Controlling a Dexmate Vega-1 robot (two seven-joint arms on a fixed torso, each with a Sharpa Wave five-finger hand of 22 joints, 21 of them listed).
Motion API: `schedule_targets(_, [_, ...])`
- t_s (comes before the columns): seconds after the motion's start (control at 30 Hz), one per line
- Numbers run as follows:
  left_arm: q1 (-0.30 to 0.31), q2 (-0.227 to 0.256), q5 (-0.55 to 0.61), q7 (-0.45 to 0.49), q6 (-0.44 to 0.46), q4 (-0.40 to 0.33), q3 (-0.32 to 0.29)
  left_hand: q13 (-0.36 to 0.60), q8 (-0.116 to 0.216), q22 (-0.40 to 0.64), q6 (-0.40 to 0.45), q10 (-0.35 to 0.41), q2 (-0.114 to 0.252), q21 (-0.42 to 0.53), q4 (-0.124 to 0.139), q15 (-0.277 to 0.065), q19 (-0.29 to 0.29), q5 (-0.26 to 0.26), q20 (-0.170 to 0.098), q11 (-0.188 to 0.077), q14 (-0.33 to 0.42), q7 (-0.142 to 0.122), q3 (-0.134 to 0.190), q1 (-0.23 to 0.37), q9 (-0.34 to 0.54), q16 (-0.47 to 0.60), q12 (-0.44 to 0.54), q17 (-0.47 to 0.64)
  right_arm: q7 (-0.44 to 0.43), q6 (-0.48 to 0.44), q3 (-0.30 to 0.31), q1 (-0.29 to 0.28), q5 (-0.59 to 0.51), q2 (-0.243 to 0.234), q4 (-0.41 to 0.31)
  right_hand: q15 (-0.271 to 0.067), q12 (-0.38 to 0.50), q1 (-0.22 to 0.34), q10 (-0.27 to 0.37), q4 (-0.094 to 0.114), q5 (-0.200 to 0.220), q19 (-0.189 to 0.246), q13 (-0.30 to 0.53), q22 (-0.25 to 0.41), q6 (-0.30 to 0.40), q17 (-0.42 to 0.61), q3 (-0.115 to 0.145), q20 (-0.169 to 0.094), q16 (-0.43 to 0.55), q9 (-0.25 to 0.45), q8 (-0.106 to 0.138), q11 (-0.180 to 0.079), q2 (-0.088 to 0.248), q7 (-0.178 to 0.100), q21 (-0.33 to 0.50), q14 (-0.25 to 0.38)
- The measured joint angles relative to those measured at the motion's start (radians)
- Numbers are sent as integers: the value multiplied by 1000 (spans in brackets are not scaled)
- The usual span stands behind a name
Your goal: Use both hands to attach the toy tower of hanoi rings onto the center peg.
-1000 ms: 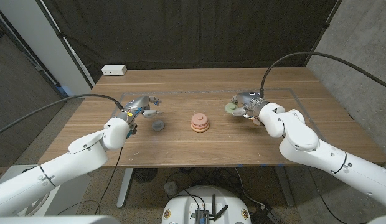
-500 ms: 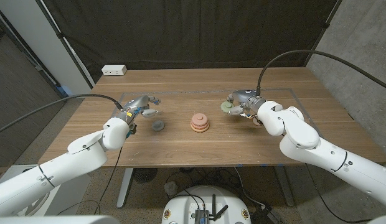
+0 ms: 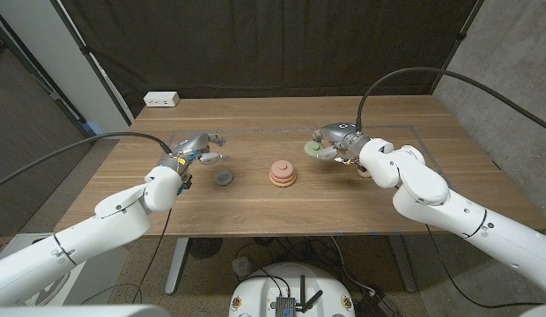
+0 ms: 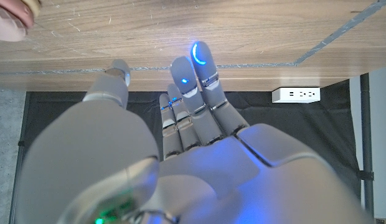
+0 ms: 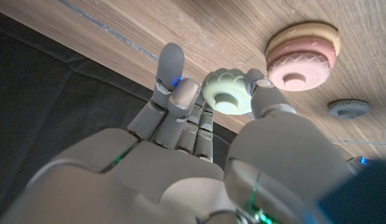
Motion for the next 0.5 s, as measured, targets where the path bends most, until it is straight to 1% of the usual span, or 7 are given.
schedule_targets(0.2, [4, -1, -4, 5, -10, 7, -6, 0, 0, 0, 1, 9, 0, 0, 0, -4, 3, 0, -3, -6, 4, -1, 0, 0, 0, 0, 0, -5, 12, 41, -9, 20, -7, 17, 15, -2, -1, 0, 0, 0, 4, 0, 3, 0, 0, 0, 0, 0, 0, 0, 0, 0, 0, 0, 0, 2])
schedule_targets(0.47, [13, -1, -10, 11, -22, 16, -16, 0, 0, 0, 2, 9, 0, 0, 0, -3, 3, 0, -3, -6, 7, -2, 0, 0, 0, 0, 0, -5, 38, 93, -23, 49, -18, 41, 33, 0, -4, 0, 0, 0, 4, 0, 7, 0, 0, 0, 0, 0, 0, 0, -2, 0, 0, 0, 0, 3])
schedule_targets(0.5, [14, -1, -12, 12, -25, 17, -18, 0, -4, 0, 2, 9, 0, 0, 1, -3, 3, 0, -3, -6, 7, -2, 1, 0, 0, 0, 0, -5, 43, 100, -24, 53, -19, 45, 35, 0, -4, 0, 0, 0, 4, 0, 7, 0, 0, 0, 0, 0, 0, 0, -3, 0, 0, 0, 0, 3])
